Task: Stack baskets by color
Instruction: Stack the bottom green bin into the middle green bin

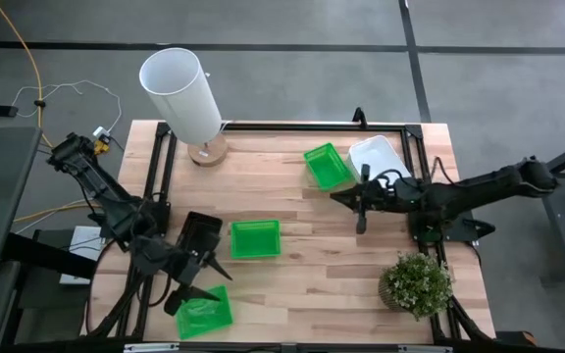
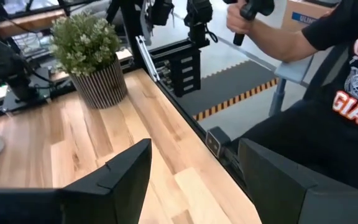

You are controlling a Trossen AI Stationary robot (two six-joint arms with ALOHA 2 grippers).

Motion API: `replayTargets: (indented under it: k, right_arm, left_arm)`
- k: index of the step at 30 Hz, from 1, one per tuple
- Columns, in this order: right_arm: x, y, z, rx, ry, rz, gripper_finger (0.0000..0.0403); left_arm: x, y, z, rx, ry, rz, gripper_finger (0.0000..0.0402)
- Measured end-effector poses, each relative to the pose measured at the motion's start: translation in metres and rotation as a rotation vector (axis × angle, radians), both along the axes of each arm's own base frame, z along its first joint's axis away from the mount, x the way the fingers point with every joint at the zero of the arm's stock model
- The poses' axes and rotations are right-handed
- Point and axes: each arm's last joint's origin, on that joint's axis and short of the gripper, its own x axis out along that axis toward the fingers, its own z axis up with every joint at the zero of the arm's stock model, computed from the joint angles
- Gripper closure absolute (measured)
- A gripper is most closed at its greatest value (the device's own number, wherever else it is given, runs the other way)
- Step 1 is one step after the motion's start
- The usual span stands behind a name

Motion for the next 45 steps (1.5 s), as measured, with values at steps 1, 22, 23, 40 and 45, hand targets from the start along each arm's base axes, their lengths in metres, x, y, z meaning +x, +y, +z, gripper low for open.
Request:
replayTargets:
  k: [1,22,23,40,45]
  right_arm:
    - [-0.006,-0.001,-0.006,0.003,-0.011,0.001,0.0399]
    - [-0.072,-0.007,-0.053,0.094,-0.291,0.065,0.0403]
    - [-0.073,-0.007,-0.053,0.093,-0.297,0.076,0.0403]
    - [-0.073,-0.007,-0.054,0.095,-0.285,0.073,0.0403]
    - [-0.073,-0.008,-0.054,0.096,-0.28,0.055,0.0403]
  left_arm:
    - [-0.001,-0.001,0.0,0.006,-0.004,0.005,0.0172]
    - [0.011,-0.014,-0.032,-0.033,0.208,0.021,0.0172]
    - [0.011,-0.015,-0.036,-0.032,0.231,0.029,0.0172]
    - [0.037,-0.057,-0.099,0.216,0.593,0.002,0.0184]
    - [0.054,-0.071,-0.111,0.267,0.676,-0.107,0.0185]
